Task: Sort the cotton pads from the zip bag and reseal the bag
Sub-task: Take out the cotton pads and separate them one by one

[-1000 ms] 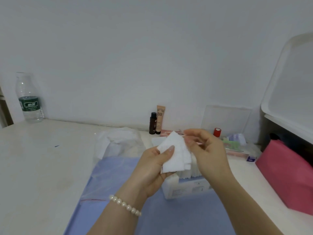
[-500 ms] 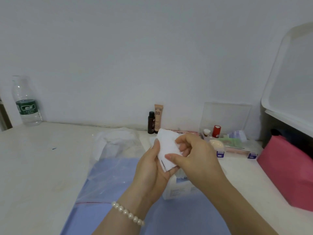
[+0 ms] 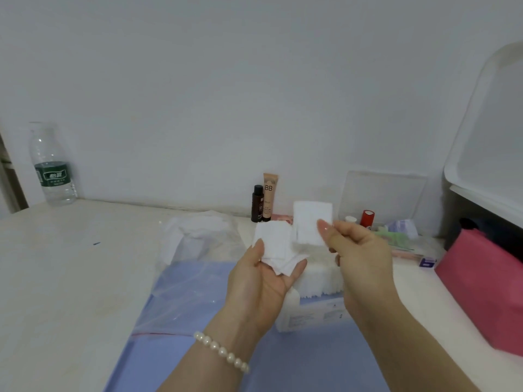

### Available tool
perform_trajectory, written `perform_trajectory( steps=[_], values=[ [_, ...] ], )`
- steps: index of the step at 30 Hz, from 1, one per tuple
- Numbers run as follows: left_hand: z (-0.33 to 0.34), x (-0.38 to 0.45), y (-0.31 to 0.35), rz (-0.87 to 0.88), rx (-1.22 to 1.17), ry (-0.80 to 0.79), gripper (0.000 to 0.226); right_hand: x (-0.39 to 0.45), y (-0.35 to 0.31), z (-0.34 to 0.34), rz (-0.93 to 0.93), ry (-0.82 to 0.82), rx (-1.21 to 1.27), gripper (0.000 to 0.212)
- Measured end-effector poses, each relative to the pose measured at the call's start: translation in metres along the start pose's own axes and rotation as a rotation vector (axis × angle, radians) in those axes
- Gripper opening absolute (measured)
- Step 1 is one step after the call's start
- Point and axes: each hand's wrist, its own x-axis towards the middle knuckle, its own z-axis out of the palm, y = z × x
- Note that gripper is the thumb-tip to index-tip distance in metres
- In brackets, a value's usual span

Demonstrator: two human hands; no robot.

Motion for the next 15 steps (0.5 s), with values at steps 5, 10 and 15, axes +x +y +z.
perform_trajectory(
  steps=[5,10,15],
  values=[
    [0.003,-0.001,-0.013,0.104,0.061,-0.056,0.032,-0.007,0.003,0.008,0.176,-0.122,0.131,0.004],
    [0.006,-0.002,-0.019,0.078,-0.013,-0.082,0.038,-0.007,0.012,0.011,0.138,-0.081,0.05,0.002],
    [0.011,-0.005,-0.024,0.066,-0.017,-0.034,0.047,-0.008,0.018,0.015,0.125,-0.048,0.014,0.004]
  ],
)
